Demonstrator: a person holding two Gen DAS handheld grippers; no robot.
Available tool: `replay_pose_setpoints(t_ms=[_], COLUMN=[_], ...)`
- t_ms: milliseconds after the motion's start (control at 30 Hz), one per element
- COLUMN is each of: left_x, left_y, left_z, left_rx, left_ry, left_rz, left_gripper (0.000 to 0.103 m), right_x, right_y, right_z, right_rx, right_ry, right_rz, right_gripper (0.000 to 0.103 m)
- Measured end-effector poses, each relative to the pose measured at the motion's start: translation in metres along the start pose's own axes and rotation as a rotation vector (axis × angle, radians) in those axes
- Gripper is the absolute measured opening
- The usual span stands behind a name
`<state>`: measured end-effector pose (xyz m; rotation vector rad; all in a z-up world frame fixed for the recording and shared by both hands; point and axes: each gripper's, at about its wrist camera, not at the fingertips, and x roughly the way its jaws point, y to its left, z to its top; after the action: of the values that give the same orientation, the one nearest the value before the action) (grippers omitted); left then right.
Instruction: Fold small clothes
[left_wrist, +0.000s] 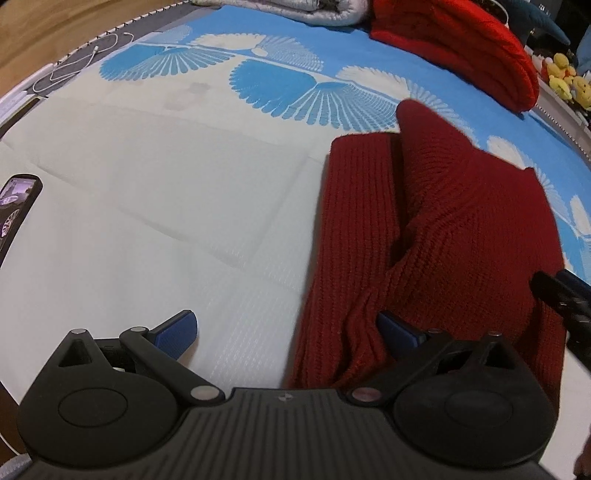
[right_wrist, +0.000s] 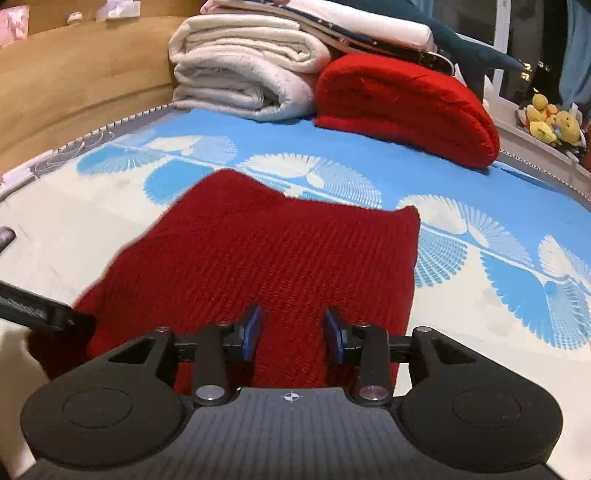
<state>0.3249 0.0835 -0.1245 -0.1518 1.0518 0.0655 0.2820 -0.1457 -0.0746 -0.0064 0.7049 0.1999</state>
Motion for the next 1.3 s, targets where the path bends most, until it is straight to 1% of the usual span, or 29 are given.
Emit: replay_pose_setpoints(t_ms=[33,67,100,167,200,233,367,433,467,533,567,700,767,867,967,1067,1200,1300], left_x=[-0.004,-0.008,-0.013,-0.021,-0.023,-0.024,-0.028,-0.031,-0.033,-0.039,-0.042,-0.042,-0.034,-0.02,-0.005,0.004,0.008,0.01], left_y=[0.0,0.0,0.001,0.002,0.002,0.003,0.006,0.007,0.007,0.009,0.009,0.001,-0.005,-0.012,-0.011,-0.008,-0.014,-0.017], left_z=[-0.001,-0.002,-0.004,-0.009,-0.01,-0.011,-0.016,-0.02,-0.022,-0.03,-0.035,-0.049,-0.052,-0.052,-0.049,-0.046,-0.041,-0.038], left_rx=[0.007,0.011,0.013,0.024,0.026,0.023,0.004,-0.012,-0.019,-0.059,-0.075,-0.115,-0.126,-0.178,-0.257,-0.335,-0.334,-0.351], left_ry=[-0.007,-0.013,-0.025,-0.039,-0.042,-0.041,-0.024,-0.016,-0.012,-0.004,-0.005,0.004,0.034,0.088,0.126,0.136,0.111,0.103], left_rz=[-0.002,-0.008,-0.019,-0.025,-0.027,-0.029,-0.051,-0.071,-0.088,-0.157,-0.18,-0.222,-0.24,-0.273,-0.271,-0.264,-0.223,-0.206], left_gripper=[0.103,0.103,0.103,0.103,0.103,0.103,0.103,0.103,0.103,0.103,0.103,0.103,0.103,0.103,0.103,0.103,0.103,0.103], right_x=[-0.007,-0.016,-0.017,-0.025,-0.031,-0.042,-0.056,-0.051,-0.057,-0.058,-0.058,-0.055,-0.053,-0.049,-0.043,-0.038,-0.033,-0.025], right_y=[-0.009,-0.015,-0.024,-0.03,-0.035,-0.033,-0.039,-0.042,-0.041,-0.044,-0.047,-0.057,-0.064,-0.077,-0.091,-0.101,-0.104,-0.108], right_z=[0.005,0.007,0.011,0.008,0.003,-0.009,-0.039,-0.044,-0.048,-0.049,-0.05,-0.049,-0.049,-0.046,-0.045,-0.048,-0.05,-0.045], right_rx=[0.052,0.085,0.102,0.127,0.144,0.164,0.239,0.25,0.25,0.264,0.277,0.335,0.38,0.45,0.511,0.549,0.536,0.529], right_ry=[-0.01,-0.024,-0.035,-0.038,-0.033,-0.027,-0.004,0.009,0.012,0.016,0.014,0.008,0.004,0.018,0.032,0.056,0.084,0.102], right_rz=[0.051,0.066,0.067,0.072,0.075,0.077,0.073,0.064,0.059,0.049,0.051,0.076,0.1,0.125,0.117,0.119,0.114,0.112], right_gripper=[0.052,0.06,0.068,0.077,0.078,0.079,0.08,0.08,0.08,0.08,0.08,0.08,0.081,0.082,0.083,0.083,0.085,0.086])
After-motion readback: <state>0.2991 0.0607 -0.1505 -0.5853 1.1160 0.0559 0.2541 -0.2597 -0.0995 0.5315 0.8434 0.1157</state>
